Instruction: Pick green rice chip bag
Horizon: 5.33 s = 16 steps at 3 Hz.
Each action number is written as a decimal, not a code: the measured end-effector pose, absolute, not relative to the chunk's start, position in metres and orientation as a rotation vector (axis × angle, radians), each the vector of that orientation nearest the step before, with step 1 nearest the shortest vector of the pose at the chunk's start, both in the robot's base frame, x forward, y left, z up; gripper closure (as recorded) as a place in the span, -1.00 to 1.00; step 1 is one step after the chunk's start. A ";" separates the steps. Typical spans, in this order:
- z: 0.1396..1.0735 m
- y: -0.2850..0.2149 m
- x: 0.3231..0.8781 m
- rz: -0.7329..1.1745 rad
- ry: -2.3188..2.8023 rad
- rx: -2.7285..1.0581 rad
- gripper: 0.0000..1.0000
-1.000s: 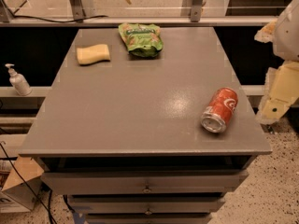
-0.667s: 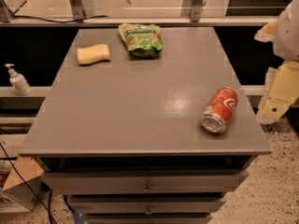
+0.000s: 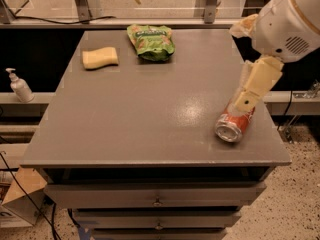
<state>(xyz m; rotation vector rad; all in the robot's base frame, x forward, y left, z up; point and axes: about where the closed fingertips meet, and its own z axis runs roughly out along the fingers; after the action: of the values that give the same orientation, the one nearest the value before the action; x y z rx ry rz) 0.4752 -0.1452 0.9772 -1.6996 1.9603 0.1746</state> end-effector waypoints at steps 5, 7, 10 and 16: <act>0.973 -0.058 0.584 0.359 1.732 -1.481 -1.00; 0.969 -0.057 0.593 0.326 1.754 -1.433 -1.00; 0.952 -0.023 0.689 0.267 1.711 -1.200 -1.00; 0.855 -0.015 0.782 0.321 1.871 -0.927 -1.00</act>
Offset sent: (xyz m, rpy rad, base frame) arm 0.0099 0.0166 -0.0183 0.0634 0.0251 -0.0578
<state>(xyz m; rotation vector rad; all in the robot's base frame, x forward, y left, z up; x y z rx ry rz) 0.7816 -0.0150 0.8548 -0.9274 1.8708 0.3210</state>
